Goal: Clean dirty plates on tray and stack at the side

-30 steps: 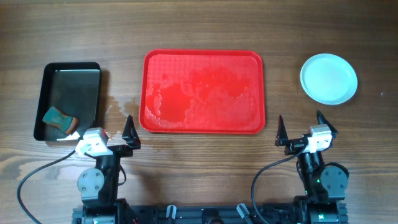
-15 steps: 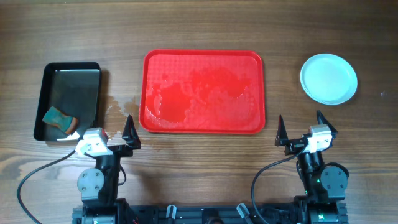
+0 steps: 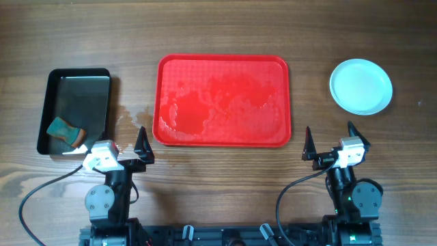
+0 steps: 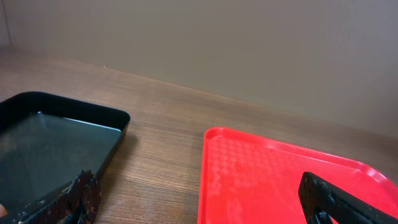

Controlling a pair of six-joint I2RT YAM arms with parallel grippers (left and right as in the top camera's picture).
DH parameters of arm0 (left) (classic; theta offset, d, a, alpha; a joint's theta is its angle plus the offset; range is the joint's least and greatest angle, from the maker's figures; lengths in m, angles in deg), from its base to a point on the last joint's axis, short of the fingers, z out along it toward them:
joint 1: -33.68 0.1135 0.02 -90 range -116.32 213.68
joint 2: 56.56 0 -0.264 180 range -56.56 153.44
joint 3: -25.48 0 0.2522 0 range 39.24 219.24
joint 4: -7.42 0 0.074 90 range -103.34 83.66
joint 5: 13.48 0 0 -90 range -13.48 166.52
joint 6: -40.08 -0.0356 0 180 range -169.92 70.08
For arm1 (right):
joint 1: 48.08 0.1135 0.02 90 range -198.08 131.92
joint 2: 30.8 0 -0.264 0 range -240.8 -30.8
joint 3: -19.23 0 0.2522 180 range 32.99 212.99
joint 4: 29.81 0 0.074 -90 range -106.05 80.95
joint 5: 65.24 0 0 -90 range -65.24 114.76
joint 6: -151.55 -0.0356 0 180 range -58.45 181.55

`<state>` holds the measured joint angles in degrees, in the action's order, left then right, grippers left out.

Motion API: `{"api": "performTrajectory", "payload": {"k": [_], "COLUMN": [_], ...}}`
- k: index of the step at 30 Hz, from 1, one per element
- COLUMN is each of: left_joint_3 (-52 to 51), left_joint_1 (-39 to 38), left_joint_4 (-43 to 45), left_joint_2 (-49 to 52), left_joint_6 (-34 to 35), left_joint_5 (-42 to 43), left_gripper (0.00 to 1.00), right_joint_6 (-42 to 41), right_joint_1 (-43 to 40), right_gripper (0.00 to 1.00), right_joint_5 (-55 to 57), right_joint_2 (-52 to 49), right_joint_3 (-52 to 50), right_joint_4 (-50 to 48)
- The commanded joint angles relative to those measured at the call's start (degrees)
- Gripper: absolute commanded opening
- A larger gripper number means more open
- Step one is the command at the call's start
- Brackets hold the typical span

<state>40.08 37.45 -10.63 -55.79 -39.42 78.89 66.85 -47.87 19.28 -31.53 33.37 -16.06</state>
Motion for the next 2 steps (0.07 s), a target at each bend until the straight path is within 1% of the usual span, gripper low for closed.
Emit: {"api": "performTrajectory", "payload": {"k": [1, 2], "left_joint_3": [-0.50, -0.50], "left_joint_1": [0.24, 0.24], "left_joint_4": [-0.04, -0.04], "left_joint_2": [-0.50, -0.50], "left_joint_6": [-1.29, -1.29], "left_joint_5": [-0.96, -0.96], "left_gripper": [1.00, 1.00], "right_joint_6": [0.70, 0.70], "right_joint_1": [-0.35, -0.35], "right_gripper": [1.00, 1.00], "right_joint_5": [0.74, 0.76], "right_joint_2": [0.46, 0.46], "right_joint_3": [-0.09, -0.09], "right_joint_4": [-0.15, -0.15]}}
